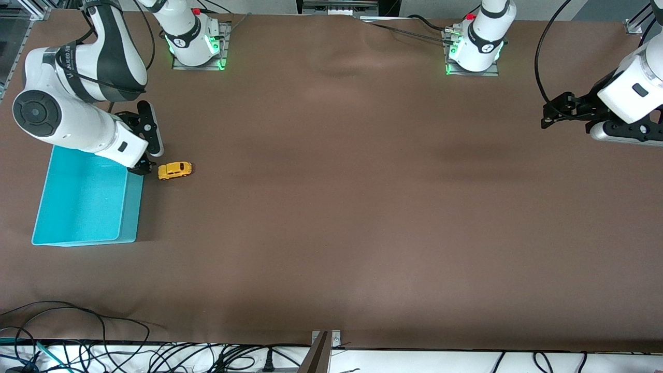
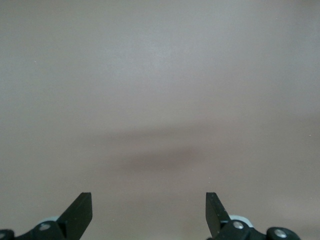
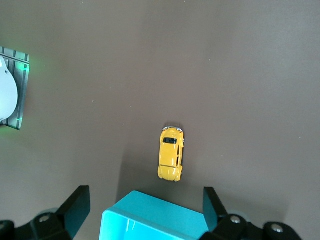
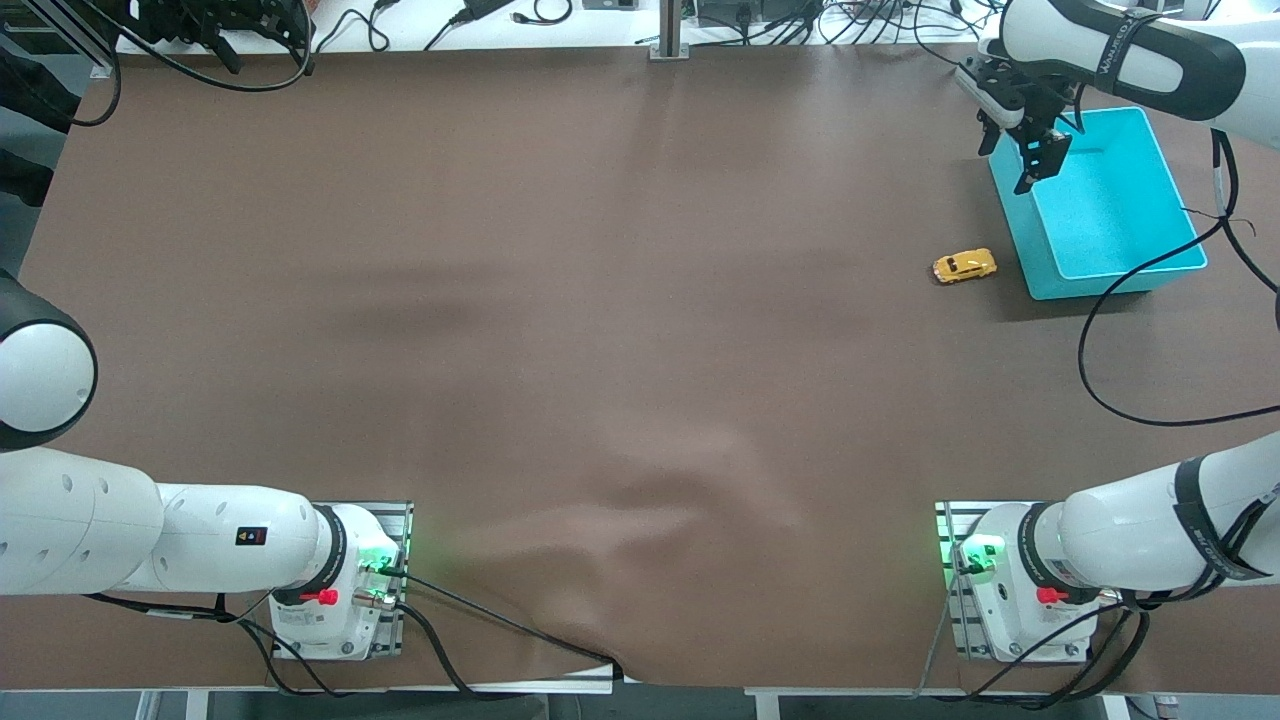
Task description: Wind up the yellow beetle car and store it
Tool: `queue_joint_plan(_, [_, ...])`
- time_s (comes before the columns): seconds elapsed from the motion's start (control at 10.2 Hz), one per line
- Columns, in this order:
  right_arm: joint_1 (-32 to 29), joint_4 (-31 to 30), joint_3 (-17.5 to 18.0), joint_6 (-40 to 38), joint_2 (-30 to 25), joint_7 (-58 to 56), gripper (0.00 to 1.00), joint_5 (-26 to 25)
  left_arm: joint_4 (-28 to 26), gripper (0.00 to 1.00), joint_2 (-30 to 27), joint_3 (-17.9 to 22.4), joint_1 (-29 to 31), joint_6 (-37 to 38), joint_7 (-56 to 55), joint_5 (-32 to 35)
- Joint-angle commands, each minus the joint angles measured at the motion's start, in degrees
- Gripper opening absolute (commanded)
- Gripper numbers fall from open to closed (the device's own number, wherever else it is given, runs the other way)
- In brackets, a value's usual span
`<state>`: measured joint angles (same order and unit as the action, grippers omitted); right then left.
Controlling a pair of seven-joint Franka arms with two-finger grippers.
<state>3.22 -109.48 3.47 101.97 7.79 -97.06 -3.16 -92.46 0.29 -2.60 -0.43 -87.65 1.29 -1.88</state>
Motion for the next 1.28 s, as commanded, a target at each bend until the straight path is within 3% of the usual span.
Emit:
queue_joint_plan(0.0, [-0.5,-1.0,0.4,-0.1,-1.3,-0.8,1.00,-0.8,1.1,1.00,0.2,-0.4,0.2,0.9,-0.5,0.4])
queue_joint_plan(1.18, [-0.2,-0.6,0.5,-0.4,-1.1,-0.1,1.00,-1.2,1.2,1.00,0.2,-0.5,0.0,1.3,-0.6,0.3])
